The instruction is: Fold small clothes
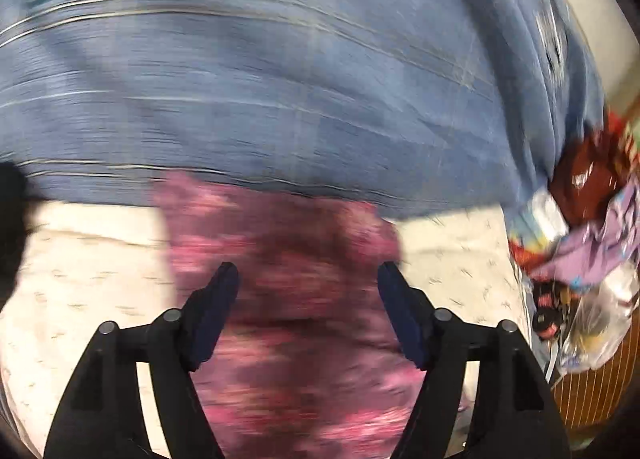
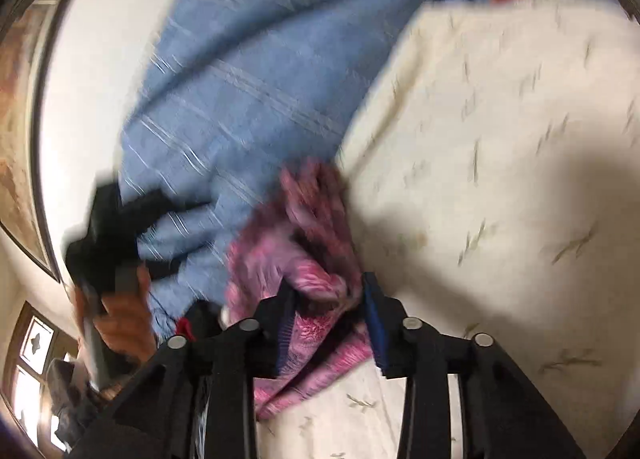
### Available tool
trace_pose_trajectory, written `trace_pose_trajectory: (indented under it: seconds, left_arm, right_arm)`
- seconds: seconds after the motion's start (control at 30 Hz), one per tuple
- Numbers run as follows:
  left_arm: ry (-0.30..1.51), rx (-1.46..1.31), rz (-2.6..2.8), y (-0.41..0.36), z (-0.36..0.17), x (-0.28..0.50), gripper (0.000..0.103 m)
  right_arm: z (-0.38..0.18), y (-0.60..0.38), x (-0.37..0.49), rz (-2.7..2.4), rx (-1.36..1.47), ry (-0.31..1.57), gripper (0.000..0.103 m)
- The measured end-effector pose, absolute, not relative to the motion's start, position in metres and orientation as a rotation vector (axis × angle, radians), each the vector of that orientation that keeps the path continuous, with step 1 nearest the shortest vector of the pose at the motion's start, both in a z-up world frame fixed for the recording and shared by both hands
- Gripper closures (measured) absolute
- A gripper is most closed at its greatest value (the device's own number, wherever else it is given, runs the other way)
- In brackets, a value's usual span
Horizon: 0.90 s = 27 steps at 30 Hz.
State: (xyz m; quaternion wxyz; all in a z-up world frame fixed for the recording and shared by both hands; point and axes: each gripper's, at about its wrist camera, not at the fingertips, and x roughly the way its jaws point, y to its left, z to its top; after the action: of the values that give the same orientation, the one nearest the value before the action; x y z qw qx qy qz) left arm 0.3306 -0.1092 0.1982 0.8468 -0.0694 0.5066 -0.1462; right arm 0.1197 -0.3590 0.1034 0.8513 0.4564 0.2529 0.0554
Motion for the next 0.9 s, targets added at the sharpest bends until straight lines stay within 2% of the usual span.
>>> trace_pose_trajectory:
  seconds: [0.03,0.1,0.13,0.17,0.33,0.43,0.47,0.5,0.53,0.57,0.67,0.83,0.87,0.9]
  left_arm:
    - [1.082,-0.161,-0.301,-0.09,0.194,0.33,0.031]
    - [1.12,-0.186,-0.28,-0.06,0.182,0.337,0.031]
    - [1.142,-0.202,-0.257,-0.046,0.172,0.339,0.031]
    - [1.165,-0.227,-0.25,-0.036,0.162,0.34,0.031]
    - [1.223,-0.408,-0.289,-0.013,0.132,0.34,0.031]
    - [1.241,-0.433,-0.319,-0.02,0.119,0.348,0.031]
    - [1.247,-0.432,-0.323,-0.025,0.116,0.355,0.031]
    - [1.246,-0.428,-0.322,-0.033,0.115,0.359,0.033]
    - [1.236,-0.426,-0.326,-0.036,0.116,0.364,0.038]
    - [1.211,-0.421,-0.329,-0.038,0.12,0.371,0.052]
    - [1.18,-0.334,-0.229,-0.044,0.117,0.386,0.058]
    - [1.227,-0.39,-0.242,-0.028,0.11,0.381,0.058]
    - [1.223,-0.397,-0.266,-0.023,0.112,0.373,0.059]
    - [1.223,-0.398,-0.298,-0.016,0.115,0.359,0.058]
  right_arm:
    - [0.116,-0.363,0.114,0.098,0.946,0.478,0.065]
    - [0.141,-0.368,0.115,0.096,0.905,0.372,0.057]
    - [0.15,-0.369,0.126,0.112,0.878,0.371,0.041]
    - [0.155,-0.369,0.145,0.138,0.852,0.401,0.033]
    - [0.132,-0.355,0.266,0.209,0.821,0.75,0.036]
    - [0.12,-0.345,0.303,0.147,0.737,0.825,0.036]
    - [0.116,-0.34,0.313,0.16,0.731,0.842,0.038]
    - [0.11,-0.334,0.324,0.205,0.727,0.887,0.047]
    - [0.109,-0.322,0.336,0.24,0.68,0.939,0.096]
    - [0.115,-0.315,0.339,0.242,0.609,0.94,0.094]
    - [0.135,-0.317,0.334,0.228,0.554,0.819,0.095]
    - [0.083,-0.351,0.339,0.066,0.651,0.986,0.094]
    - [0.083,-0.358,0.331,0.085,0.703,0.965,0.089]
    - [0.087,-0.366,0.317,0.097,0.747,0.928,0.089]
